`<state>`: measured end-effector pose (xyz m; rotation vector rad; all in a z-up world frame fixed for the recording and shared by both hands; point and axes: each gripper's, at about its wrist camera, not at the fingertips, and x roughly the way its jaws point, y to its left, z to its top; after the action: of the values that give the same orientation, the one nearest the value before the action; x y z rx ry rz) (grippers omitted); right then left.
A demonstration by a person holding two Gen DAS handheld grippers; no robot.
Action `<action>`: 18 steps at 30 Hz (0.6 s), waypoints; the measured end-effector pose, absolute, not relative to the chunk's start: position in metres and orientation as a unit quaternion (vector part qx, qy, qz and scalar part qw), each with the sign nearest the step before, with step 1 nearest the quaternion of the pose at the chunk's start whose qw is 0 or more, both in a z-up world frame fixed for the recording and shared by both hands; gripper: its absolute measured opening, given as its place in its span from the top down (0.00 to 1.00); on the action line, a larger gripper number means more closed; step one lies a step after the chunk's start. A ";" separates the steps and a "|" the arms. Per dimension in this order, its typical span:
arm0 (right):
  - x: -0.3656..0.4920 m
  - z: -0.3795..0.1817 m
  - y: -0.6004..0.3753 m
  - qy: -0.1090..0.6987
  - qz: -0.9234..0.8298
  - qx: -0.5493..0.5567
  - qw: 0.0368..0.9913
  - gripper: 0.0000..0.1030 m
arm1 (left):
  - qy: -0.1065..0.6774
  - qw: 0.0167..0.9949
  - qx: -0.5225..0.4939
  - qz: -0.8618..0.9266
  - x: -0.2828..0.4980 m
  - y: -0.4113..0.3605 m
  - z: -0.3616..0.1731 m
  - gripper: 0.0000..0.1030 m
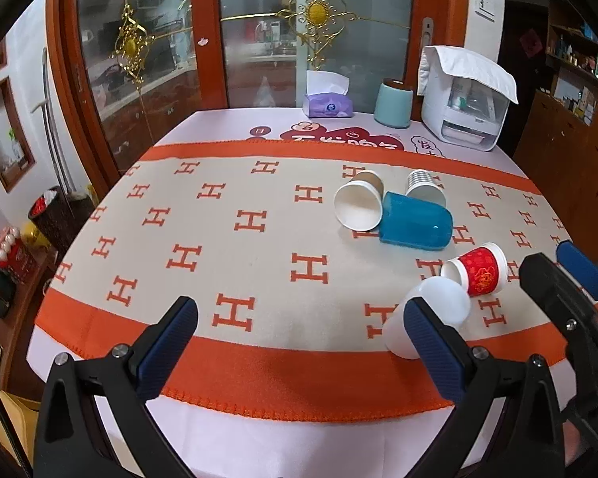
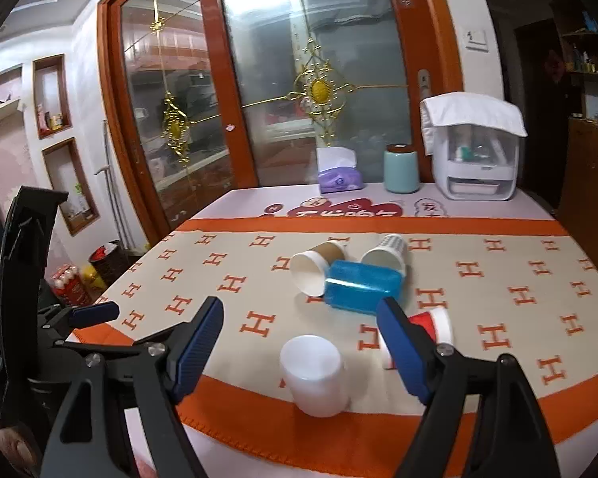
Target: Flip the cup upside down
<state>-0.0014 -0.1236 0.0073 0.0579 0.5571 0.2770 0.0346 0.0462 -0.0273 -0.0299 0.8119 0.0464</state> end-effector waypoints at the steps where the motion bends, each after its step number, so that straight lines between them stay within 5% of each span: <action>1: -0.003 0.011 -0.125 0.276 0.129 0.029 0.952 0.22 | 0.391 0.920 -0.009 0.025 0.033 0.043 -0.023 0.01; 18: -0.025 0.045 -0.157 0.283 0.062 0.047 0.956 0.17 | 0.353 0.936 -0.005 0.012 0.019 0.016 0.025 0.01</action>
<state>-0.0250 -0.1575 0.0448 0.0960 0.5745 0.1254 0.0190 0.0156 0.0247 -0.0100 0.7212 0.0244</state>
